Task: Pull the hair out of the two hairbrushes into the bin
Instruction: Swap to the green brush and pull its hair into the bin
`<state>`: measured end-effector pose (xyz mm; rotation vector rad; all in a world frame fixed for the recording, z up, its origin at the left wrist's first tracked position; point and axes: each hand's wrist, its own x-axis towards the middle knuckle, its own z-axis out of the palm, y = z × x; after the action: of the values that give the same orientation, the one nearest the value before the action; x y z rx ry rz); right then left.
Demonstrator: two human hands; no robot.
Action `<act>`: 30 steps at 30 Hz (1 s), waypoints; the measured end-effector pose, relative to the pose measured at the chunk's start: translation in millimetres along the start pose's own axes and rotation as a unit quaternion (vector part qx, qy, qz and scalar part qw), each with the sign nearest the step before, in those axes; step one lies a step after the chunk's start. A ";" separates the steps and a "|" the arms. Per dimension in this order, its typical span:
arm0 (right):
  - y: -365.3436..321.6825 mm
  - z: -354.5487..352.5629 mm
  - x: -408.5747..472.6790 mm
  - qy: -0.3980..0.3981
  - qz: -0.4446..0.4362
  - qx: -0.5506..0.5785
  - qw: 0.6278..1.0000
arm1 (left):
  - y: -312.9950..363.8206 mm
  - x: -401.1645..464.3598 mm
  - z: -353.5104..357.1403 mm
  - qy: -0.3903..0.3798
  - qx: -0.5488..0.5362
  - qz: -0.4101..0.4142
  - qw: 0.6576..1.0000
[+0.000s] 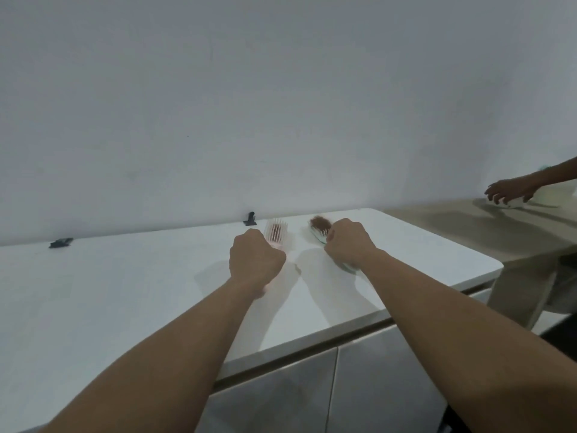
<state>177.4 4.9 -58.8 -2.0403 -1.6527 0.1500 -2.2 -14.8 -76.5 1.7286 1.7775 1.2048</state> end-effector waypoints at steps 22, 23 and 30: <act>9.2 -18.2 -81.7 0.101 0.047 0.253 0.961 | 37.4 -34.9 3.5 -0.005 -0.122 0.053 0.991; 11.7 -20.1 -91.3 0.107 0.041 0.273 0.955 | 42.6 -38.7 3.9 -0.029 -0.162 0.022 0.986; 38.1 -30.4 -158.1 0.174 -0.010 0.302 0.937 | 73.9 -81.7 11.2 -0.221 -0.343 -0.095 0.908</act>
<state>182.7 -158.3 -85.1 -1.4791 -1.2123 0.2404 65.7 -97.7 -48.6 1.2426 1.0444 1.0643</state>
